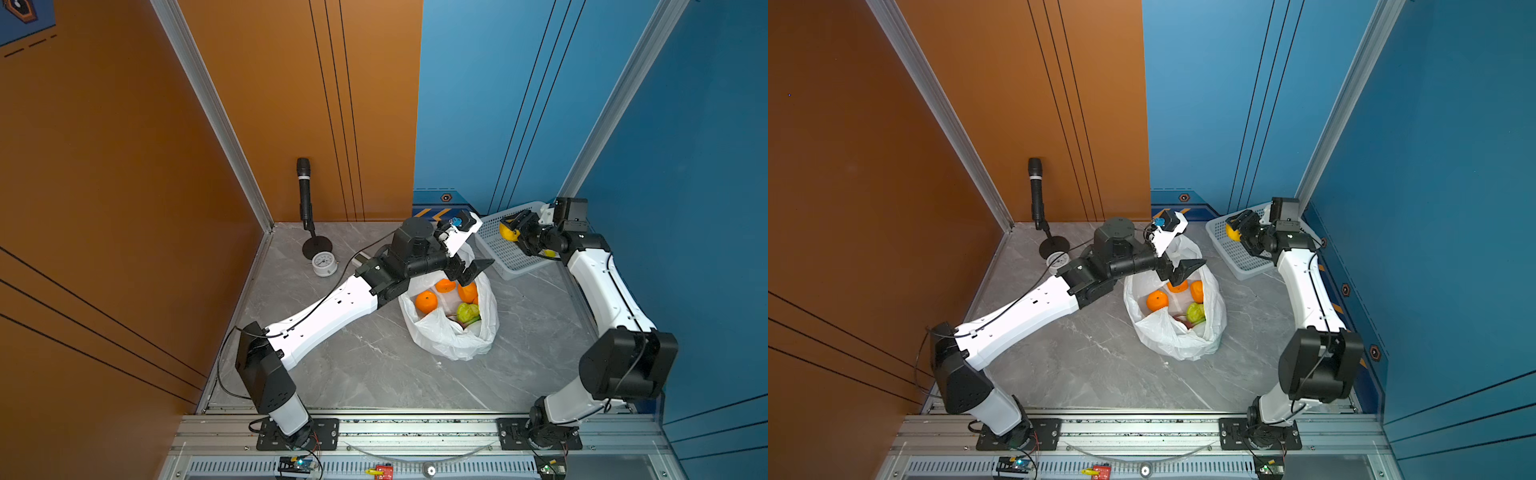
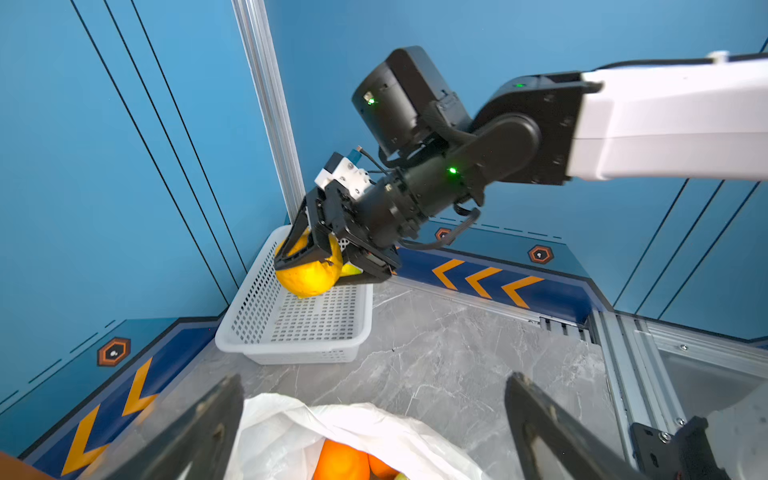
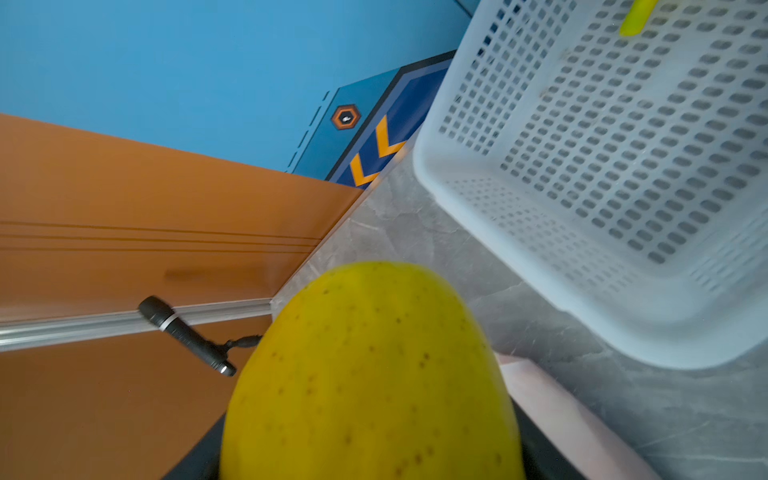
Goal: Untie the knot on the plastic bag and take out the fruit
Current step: 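Carry the yellow pear with the right gripper into the white basket and release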
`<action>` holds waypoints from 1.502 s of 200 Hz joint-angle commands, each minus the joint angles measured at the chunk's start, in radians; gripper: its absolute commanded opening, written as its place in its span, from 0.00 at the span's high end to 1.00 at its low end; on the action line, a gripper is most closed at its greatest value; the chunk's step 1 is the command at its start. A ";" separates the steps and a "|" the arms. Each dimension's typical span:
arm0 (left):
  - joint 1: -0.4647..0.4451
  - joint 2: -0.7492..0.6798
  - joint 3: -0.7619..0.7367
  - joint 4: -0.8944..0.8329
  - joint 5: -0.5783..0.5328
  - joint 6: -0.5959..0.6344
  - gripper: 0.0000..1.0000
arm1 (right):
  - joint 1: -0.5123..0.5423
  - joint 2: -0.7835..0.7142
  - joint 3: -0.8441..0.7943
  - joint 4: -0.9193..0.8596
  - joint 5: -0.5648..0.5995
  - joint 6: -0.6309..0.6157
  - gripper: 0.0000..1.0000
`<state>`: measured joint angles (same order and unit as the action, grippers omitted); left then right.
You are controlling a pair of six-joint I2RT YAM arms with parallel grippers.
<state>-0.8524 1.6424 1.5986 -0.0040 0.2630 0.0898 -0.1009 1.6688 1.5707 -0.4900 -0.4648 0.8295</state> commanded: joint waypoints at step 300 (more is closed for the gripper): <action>-0.024 0.024 -0.008 -0.177 -0.086 -0.061 0.02 | -0.077 0.450 0.385 -0.180 0.075 -0.135 0.00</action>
<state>-0.8570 1.6539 1.5993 -0.1757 0.1997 0.0795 -0.1581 2.2578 2.0426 -0.6540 -0.4053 0.7586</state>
